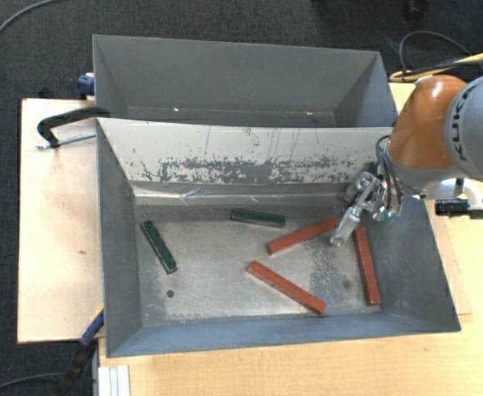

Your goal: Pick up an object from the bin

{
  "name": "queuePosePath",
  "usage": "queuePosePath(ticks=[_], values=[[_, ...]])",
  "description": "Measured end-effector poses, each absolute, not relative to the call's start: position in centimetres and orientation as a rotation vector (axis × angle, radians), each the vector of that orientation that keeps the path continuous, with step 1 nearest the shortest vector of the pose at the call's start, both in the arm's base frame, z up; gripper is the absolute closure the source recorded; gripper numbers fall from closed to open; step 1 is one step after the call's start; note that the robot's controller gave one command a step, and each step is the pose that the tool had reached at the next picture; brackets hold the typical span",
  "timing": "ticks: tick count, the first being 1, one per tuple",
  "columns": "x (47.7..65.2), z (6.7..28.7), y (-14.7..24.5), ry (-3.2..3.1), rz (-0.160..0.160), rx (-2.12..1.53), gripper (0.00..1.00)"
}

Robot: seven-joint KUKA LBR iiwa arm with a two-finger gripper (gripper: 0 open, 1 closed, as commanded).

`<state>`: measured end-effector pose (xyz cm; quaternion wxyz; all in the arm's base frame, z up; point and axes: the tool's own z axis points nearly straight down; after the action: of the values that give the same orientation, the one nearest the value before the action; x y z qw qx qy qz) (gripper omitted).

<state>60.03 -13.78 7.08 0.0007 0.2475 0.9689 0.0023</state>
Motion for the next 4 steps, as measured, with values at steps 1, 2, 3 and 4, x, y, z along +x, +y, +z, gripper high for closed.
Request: queuePosePath(ticks=[1,2,3,4], values=[[56.1,7.1,-10.7,3.034,0.003,0.831,0.00],[59.7,7.1,-6.3,3.003,0.007,0.898,0.00],[59.5,7.1,-6.8,3.006,0.000,0.906,1.00],[56.8,23.5,-7.6,2.975,0.002,0.990,1.00]])
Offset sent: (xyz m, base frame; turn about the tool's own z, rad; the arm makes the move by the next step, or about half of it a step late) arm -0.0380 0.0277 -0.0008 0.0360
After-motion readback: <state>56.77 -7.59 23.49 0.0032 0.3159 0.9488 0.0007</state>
